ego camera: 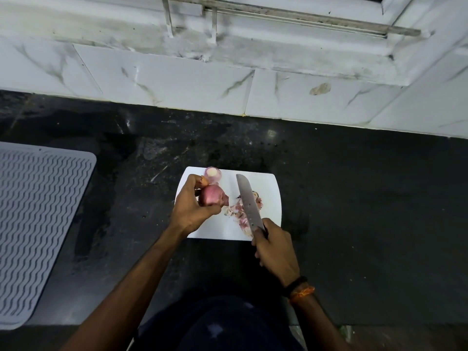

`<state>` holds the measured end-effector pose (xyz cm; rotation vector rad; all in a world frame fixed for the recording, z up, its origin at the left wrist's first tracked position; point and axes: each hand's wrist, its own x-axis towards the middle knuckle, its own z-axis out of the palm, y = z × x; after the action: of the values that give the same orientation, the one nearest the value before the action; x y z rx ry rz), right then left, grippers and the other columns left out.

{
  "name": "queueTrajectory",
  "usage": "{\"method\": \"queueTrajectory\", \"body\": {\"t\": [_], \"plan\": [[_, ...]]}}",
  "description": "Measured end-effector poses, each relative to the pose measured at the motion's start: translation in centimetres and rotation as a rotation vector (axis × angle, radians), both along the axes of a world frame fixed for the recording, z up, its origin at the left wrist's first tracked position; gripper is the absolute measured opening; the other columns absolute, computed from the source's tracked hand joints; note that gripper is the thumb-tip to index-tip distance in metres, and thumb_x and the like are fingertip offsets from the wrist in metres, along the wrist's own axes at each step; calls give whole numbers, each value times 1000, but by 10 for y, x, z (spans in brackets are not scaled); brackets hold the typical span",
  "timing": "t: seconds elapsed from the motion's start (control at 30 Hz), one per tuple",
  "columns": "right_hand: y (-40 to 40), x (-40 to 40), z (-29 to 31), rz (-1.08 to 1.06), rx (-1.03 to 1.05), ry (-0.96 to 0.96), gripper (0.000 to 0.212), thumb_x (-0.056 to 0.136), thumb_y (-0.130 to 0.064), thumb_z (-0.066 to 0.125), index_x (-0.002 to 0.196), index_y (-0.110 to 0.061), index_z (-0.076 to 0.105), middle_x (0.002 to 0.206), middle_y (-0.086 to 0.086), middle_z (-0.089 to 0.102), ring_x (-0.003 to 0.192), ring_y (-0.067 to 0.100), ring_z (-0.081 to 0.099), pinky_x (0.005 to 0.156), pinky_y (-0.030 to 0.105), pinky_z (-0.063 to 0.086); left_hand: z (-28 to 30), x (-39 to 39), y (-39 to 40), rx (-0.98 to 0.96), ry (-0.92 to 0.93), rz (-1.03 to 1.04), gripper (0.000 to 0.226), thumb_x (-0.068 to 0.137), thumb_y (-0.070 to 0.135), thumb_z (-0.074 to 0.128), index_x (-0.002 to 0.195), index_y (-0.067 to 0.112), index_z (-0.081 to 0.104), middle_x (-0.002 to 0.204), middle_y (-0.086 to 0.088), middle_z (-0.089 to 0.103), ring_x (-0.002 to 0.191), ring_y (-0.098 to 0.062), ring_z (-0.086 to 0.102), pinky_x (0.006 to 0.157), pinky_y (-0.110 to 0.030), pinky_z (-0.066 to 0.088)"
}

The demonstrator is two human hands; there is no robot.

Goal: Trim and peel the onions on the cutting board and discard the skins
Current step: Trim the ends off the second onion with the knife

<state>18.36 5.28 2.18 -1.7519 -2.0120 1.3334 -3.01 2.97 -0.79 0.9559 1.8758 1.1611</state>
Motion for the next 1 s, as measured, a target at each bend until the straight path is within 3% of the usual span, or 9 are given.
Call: {"method": "queueTrajectory", "body": {"t": [0.07,0.2,0.33,0.43,0.57,0.67,0.83,1.0], "plan": [[0,4,-4,54,98,-69,6,96,-25,54,93,-20,56,85,-2,64,66,13,61,58,26,54,-4,-2,-2,21,30,-23,67,63,9,89,116,20,50,116,-1,59,106,-18,60,76,-17,52],[-7,13,-3,136,220,-80,5,93,-19,56,88,-17,54,71,-6,55,60,9,53,55,17,38,-13,-7,-12,88,110,-33,66,60,26,86,119,23,55,120,3,58,109,-16,61,86,-36,57],[-18,17,-2,258,304,-92,5,96,-18,53,95,-15,57,80,-14,52,62,-4,45,55,9,31,-21,-10,-23,106,158,-29,64,62,31,89,118,28,58,119,10,59,110,-11,59,87,-36,56],[-24,15,-9,306,298,-112,12,97,-21,51,104,-14,60,91,-6,62,70,1,48,61,10,31,-25,-10,-29,98,151,-47,65,62,38,87,119,30,59,121,10,60,108,-13,60,84,-36,56],[-30,14,-20,334,274,-167,19,96,-20,50,111,-14,61,98,2,68,85,20,63,72,29,44,-26,-6,-32,97,102,-57,63,61,28,88,117,32,59,122,22,60,108,-5,61,86,-26,52],[-28,17,-22,308,214,-196,18,97,-18,48,109,-13,61,100,2,67,88,20,63,74,27,42,-29,-5,-31,96,122,-120,64,63,11,90,118,22,59,124,10,61,110,0,57,86,-13,46],[-20,21,-24,241,207,-187,13,99,-19,47,105,-15,58,95,-3,62,77,10,54,72,23,39,-25,-6,-24,97,190,-276,64,62,7,82,122,17,62,124,0,58,118,-11,53,102,-31,46],[-17,14,-8,104,94,8,12,101,-21,47,92,-17,54,79,-1,64,57,16,63,53,32,56,-21,-6,-20,8,323,-425,79,66,-8,71,129,39,61,129,10,45,123,-12,42,107,-18,33]]}}
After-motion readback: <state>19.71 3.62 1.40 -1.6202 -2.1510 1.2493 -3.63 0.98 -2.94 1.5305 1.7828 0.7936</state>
